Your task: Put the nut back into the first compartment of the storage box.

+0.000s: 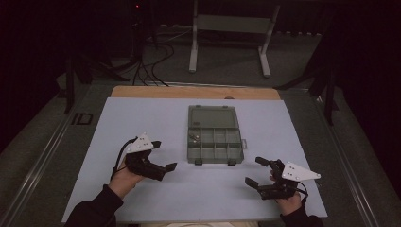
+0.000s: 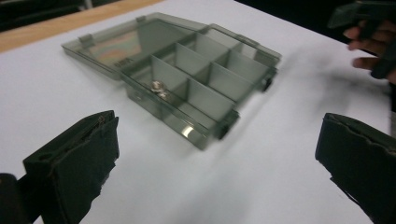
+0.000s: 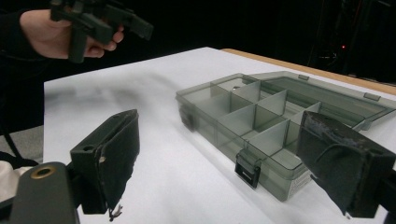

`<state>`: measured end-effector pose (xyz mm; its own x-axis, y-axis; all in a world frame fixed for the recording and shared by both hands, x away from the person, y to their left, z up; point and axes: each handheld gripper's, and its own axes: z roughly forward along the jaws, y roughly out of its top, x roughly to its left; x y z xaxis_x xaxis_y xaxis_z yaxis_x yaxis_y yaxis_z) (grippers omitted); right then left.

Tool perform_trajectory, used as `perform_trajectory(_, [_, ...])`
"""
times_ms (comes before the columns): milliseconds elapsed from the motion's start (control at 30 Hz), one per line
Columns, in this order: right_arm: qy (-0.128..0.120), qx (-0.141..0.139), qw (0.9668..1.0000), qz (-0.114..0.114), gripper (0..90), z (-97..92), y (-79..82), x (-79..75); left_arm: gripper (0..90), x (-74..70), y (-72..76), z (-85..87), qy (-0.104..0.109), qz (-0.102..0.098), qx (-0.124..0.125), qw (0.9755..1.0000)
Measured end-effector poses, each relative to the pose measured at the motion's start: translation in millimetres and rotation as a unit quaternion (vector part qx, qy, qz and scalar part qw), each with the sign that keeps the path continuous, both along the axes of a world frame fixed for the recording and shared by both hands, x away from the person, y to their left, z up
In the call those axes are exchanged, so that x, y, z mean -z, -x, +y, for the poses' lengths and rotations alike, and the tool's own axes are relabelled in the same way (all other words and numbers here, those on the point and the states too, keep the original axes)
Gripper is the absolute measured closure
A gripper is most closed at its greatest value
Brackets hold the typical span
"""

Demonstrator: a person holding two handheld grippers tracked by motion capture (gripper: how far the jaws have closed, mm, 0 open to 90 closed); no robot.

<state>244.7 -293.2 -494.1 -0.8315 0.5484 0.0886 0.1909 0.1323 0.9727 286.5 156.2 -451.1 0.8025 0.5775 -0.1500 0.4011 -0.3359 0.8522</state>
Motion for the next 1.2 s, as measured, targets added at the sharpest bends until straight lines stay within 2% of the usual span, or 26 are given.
perform_trajectory(100, [0.000, 0.000, 1.0000, 0.000, 13.6, -0.1, -0.3, 0.2, 0.2, 6.4, 10.7, 4.8, 0.007, 0.000, 0.010, 0.9999])
perform_trajectory(433, [0.001, 0.001, 1.0000, -0.001, 13.5, -0.1, -0.1, 0.1, 0.2, 19.7, 28.4, 11.2, 0.015, 0.004, 0.027, 0.9995])
perform_trajectory(533, [0.001, 0.000, 1.0000, 0.000, 13.5, -0.1, -0.1, 0.1, 0.2, 26.4, 35.4, 17.1, 0.026, 0.004, 0.025, 0.9993])
perform_trajectory(733, [0.002, 0.000, 1.0000, 0.000, 13.6, 0.3, -0.1, 0.2, 0.2, 37.0, 44.4, 27.7, 0.034, 0.001, 0.023, 0.9992])
perform_trajectory(900, [0.004, 0.000, 1.0000, -0.001, 13.6, 0.5, 0.1, 0.1, 0.2, 44.2, 49.8, 34.8, 0.033, 0.000, 0.015, 0.9994])
perform_trajectory(1000, [0.003, 0.000, 1.0000, 0.000, 13.6, 0.5, -0.1, 0.2, 0.2, 50.3, 54.0, 41.5, 0.025, -0.003, 0.011, 0.9996])
perform_trajectory(1100, [0.004, 0.000, 1.0000, 0.000, 13.5, 0.7, 0.2, 0.1, 0.3, 52.5, 55.1, 45.7, 0.027, -0.001, 0.008, 0.9996])
perform_trajectory(1200, [0.003, 0.000, 1.0000, -0.001, 13.6, 0.4, 0.2, 0.0, 0.3, 55.1, 58.7, 55.3, 0.029, -0.008, -0.001, 0.9995])
